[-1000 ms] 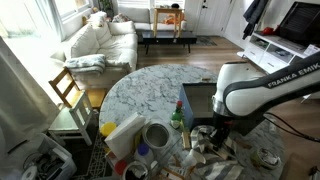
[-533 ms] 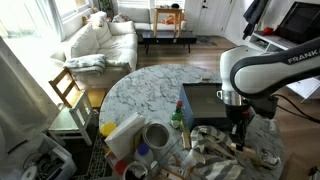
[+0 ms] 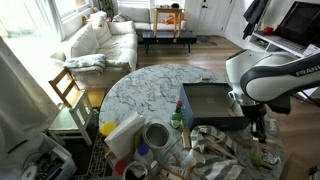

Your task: Pick up the striped towel from the blue box and put it on the table, unfold the striped towel, pick up the wooden blocks from the striped towel and put them on the table one by one

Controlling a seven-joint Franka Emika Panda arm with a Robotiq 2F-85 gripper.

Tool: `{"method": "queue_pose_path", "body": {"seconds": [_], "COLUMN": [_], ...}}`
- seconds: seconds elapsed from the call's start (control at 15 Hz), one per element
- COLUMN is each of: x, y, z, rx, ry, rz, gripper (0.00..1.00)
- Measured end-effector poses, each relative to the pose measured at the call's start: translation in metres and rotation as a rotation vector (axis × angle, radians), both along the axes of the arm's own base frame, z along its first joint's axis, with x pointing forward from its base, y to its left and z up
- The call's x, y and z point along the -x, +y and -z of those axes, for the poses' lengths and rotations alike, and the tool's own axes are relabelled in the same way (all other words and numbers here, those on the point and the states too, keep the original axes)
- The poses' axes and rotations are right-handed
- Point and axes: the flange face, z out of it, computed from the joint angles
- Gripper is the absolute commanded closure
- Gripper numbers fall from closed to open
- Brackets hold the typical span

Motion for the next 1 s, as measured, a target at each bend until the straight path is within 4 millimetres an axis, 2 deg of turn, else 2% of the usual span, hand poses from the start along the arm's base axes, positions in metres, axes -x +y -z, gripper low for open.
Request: {"method": "queue_pose_path", "body": {"seconds": [0.07,0.33,0.4,0.6,1.0], "x": [0.001,0.006,0.006,0.005,-0.009], "y": [-0.004,-0.012,-0.012,-0.014,-0.035], "z": [0.004,0.014,0.015,0.018,0.047], "rx": [0.002,-0.008,-0.009,-0.005,0.011], "ry": [-0.017,-0.003,-0.002,0.000,-0.112], "rz": [0.002,0.035,0.035,0.040,-0.008], "gripper": [0.81,0.81,0.95,0.95,0.95]}}
